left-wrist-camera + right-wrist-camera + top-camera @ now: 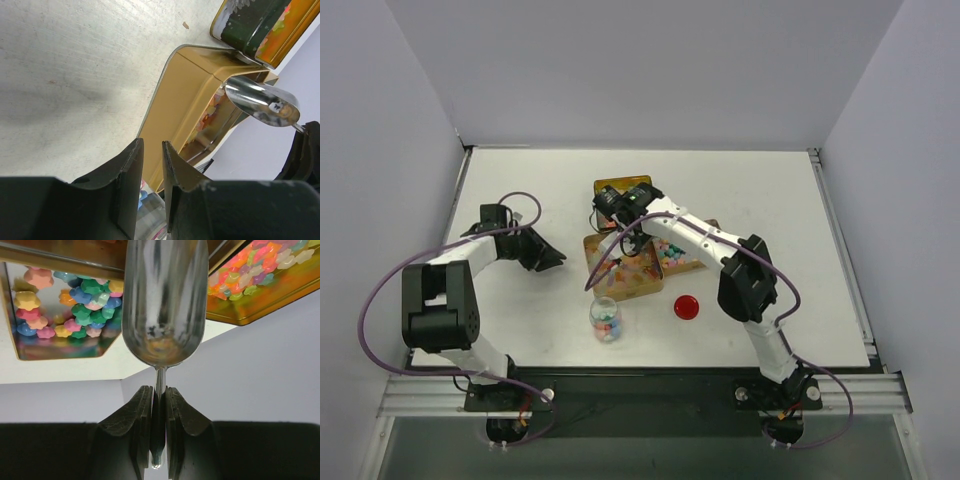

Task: Pack the candies
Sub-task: Scoop the fake candies from the storage box, then adjust the spatula.

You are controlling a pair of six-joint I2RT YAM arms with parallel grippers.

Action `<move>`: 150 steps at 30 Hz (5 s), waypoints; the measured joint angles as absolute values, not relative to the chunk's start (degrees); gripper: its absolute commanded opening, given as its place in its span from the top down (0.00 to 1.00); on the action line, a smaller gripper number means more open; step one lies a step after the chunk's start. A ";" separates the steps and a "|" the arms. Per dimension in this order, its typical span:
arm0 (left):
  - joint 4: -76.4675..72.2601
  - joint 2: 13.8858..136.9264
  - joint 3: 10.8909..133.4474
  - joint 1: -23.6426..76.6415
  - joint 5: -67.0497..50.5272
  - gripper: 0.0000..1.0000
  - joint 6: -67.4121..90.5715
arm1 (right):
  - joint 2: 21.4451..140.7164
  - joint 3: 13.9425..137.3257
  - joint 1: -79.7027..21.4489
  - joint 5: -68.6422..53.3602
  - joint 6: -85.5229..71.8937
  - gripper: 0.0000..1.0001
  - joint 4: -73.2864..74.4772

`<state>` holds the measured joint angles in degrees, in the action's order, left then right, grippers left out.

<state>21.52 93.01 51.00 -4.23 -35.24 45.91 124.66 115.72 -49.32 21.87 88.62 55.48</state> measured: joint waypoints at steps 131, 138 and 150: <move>-27.07 100.75 48.47 8.67 -68.49 0.97 65.65 | 103.50 104.99 -45.10 -16.16 37.98 1.00 53.01; -39.81 103.22 47.51 8.69 -70.24 1.00 74.11 | 103.39 104.99 -45.32 -14.20 38.57 0.86 52.97; -59.37 105.51 45.25 9.15 -70.22 1.00 86.87 | 102.87 104.12 -42.81 -21.28 33.87 0.63 50.28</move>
<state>-59.37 105.51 45.25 9.15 -70.22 86.87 102.87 104.12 -42.81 -21.28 33.87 50.28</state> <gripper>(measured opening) 0.141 0.378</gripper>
